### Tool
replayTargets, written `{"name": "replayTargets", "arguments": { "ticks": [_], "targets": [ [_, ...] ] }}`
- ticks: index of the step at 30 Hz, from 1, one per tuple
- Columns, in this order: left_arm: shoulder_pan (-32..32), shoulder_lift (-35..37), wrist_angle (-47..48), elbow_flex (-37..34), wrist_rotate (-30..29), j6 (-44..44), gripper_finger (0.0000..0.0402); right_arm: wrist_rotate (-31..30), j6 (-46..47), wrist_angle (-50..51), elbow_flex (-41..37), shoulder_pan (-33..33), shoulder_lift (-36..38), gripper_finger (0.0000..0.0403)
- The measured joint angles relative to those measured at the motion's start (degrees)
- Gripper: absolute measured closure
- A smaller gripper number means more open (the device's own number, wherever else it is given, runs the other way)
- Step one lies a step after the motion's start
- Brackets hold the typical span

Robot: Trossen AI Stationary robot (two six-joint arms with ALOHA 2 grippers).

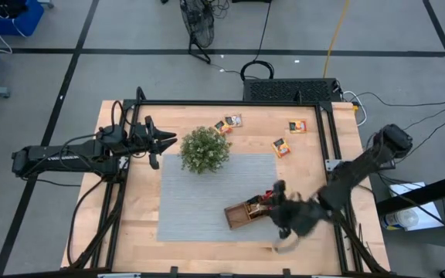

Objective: Pick & Place Tea
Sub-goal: Put the apple tea sachet into the brown organizer

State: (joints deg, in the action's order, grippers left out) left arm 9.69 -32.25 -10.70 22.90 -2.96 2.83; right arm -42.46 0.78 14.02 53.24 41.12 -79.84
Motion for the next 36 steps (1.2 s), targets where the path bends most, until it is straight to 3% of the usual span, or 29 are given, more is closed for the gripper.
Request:
{"name": "replayTargets", "arguments": {
  "ticks": [3,8,10,16,24,28,34,36],
  "targets": [
    [0.0,0.02,0.0,0.0,0.02,0.0,0.0314,16.82,11.71,7.32,0.07,-7.03,0.9,0.0304],
    [0.0,0.02,0.0,0.0,0.02,0.0,0.0314,32.3,18.03,13.54,-0.03,-12.77,-2.86,0.0286],
    [0.02,0.0,0.0,0.0,0.01,-0.01,0.0314,35.34,18.14,13.69,-0.03,-13.02,-3.95,0.0272],
    [0.02,0.0,0.0,0.0,0.01,0.0,0.0314,36.39,18.05,11.75,-0.01,-13.03,-4.46,0.0242],
    [0.02,0.0,0.0,0.0,0.01,0.0,0.0314,36.35,17.13,9.56,0.03,-13.03,-4.17,0.0256],
    [0.02,0.0,0.0,0.0,0.02,0.0,0.0314,36.35,16.03,9.55,0.03,-13.03,-4.17,0.0285],
    [0.02,0.0,0.0,0.0,0.02,0.0,0.0314,36.33,12.72,8.95,0.03,-13.03,-4.17,0.0383],
    [0.0,0.0,0.0,0.0,0.02,0.0,0.0314,36.33,11.64,8.01,0.03,-13.03,-4.17,0.039]
  ]
}}
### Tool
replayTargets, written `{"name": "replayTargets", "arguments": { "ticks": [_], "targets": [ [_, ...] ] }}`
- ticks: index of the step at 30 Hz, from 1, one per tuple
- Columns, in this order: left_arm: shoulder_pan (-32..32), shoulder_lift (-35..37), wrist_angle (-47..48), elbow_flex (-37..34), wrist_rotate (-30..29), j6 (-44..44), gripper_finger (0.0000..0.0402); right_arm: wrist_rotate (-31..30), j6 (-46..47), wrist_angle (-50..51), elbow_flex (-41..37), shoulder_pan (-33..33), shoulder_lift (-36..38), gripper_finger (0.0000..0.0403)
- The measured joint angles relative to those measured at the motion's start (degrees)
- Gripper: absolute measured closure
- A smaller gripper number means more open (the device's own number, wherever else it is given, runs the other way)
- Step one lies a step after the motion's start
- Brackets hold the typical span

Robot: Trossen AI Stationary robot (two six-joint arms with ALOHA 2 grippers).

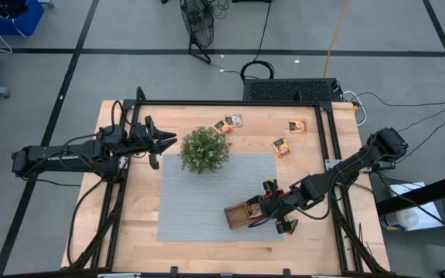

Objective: Pick & Place Tea
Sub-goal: Put the apple tea sachet into the brown organizer

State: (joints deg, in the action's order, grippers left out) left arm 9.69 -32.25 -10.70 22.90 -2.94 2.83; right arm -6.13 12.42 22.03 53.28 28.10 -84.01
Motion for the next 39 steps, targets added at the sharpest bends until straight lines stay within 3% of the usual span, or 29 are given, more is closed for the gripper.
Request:
{"name": "replayTargets", "arguments": {
  "ticks": [7,15,29,39],
  "targets": [
    [0.01,0.01,0.0,0.0,0.0,-0.01,0.0314,-1.96,-2.58,2.68,1.85,0.13,-0.03,0.0395],
    [0.0,0.0,0.0,0.0,0.0,-0.02,0.0314,-7.28,-2.64,23.4,15.82,1.27,-2.01,0.0398],
    [0.02,0.02,-0.02,0.0,0.0,-0.02,0.0314,-4.22,-7.26,52.29,39.67,1.72,-24.11,0.04],
    [0.0,0.0,0.0,0.0,0.0,-0.02,0.0314,-4.42,-9.38,53.83,42.79,0.51,-29.34,0.0397]
  ]
}}
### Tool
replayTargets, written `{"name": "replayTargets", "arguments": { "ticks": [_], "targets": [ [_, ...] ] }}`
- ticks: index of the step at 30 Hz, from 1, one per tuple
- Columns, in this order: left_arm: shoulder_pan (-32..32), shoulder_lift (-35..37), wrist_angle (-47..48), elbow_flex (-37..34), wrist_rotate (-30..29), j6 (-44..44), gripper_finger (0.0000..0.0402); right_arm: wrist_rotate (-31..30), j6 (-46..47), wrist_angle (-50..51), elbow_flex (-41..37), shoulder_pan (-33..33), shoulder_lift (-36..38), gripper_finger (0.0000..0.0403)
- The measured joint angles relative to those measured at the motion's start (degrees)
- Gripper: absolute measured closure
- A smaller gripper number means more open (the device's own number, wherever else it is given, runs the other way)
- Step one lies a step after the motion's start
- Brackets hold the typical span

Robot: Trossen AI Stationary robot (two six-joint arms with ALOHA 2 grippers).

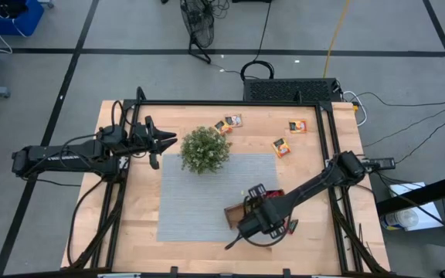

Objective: Pick & Place Tea
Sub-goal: Put the apple tea sachet into the brown organizer

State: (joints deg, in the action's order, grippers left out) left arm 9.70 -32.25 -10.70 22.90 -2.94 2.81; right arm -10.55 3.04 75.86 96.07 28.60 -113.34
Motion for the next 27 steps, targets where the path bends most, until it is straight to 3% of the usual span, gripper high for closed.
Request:
{"name": "replayTargets", "arguments": {
  "ticks": [7,27],
  "targets": [
    [0.0,0.02,-0.01,0.0,0.0,0.01,0.0314,-2.85,-3.2,-3.36,-0.02,-0.42,0.03,0.0384],
    [0.0,0.01,-0.02,0.0,0.0,0.02,0.0314,-3.14,-6.74,-11.39,-0.02,-0.4,0.05,0.0328]
  ]
}}
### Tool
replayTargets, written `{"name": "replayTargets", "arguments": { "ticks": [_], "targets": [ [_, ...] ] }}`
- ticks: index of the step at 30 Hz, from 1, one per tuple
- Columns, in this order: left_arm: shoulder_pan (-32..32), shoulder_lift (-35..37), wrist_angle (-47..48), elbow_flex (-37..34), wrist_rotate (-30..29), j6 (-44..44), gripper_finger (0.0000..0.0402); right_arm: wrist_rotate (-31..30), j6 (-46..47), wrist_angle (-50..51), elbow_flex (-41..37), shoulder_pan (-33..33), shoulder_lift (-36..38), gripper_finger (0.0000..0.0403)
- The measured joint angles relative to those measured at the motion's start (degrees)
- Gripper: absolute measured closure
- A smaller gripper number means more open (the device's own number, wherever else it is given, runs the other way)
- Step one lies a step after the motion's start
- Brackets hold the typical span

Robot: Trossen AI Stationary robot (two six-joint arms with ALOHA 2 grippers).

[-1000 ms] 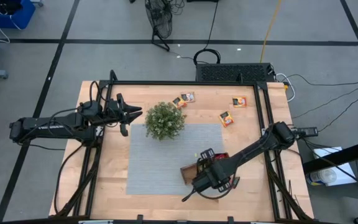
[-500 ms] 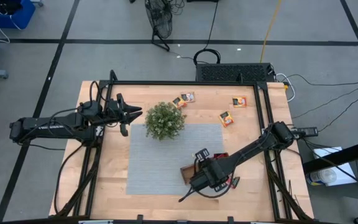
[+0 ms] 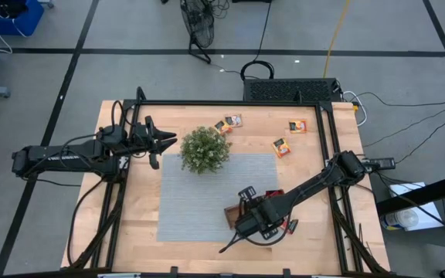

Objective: Pick & Place Tea
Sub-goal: Put the apple tea sachet into the brown organizer, then put the strawberry tea sachet into the brown organizer

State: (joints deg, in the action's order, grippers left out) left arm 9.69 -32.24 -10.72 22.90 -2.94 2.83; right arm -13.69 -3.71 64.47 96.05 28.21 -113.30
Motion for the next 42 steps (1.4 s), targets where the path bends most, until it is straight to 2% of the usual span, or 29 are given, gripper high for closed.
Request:
{"name": "replayTargets", "arguments": {
  "ticks": [7,12,16,22,26,34,38,42],
  "targets": [
    [0.01,0.01,0.01,0.0,0.0,-0.01,0.0314,-1.36,8.6,3.18,-0.02,1.17,5.76,0.0343],
    [0.0,0.01,0.02,0.0,0.0,0.0,0.0314,0.48,27.35,8.92,-1.91,5.34,12.17,0.035],
    [0.0,0.01,0.0,0.0,0.0,0.0,0.0314,1.25,38.39,7.48,-10.18,9.85,17.46,0.0324],
    [0.02,0.0,0.0,0.0,-0.02,-0.02,0.0314,5.08,53.99,-6.74,-27.62,12.7,25.99,0.0231],
    [0.01,-0.01,0.0,0.0,0.0,-0.02,0.0314,6.09,62.01,-16.11,-38.03,13.08,31.92,0.0193],
    [0.02,0.0,0.0,0.0,-0.01,0.0,0.0314,10.51,83.16,-28.13,-56.98,15.87,44.17,0.0196],
    [0.02,-0.01,0.0,0.0,0.0,0.0,0.0314,9.19,91.02,-38.61,-64.57,17.68,48.21,0.0202],
    [0.02,-0.01,0.0,0.0,0.0,0.0,0.0314,7.62,95.58,-48.88,-70.43,18.6,49.29,0.0204]
  ]
}}
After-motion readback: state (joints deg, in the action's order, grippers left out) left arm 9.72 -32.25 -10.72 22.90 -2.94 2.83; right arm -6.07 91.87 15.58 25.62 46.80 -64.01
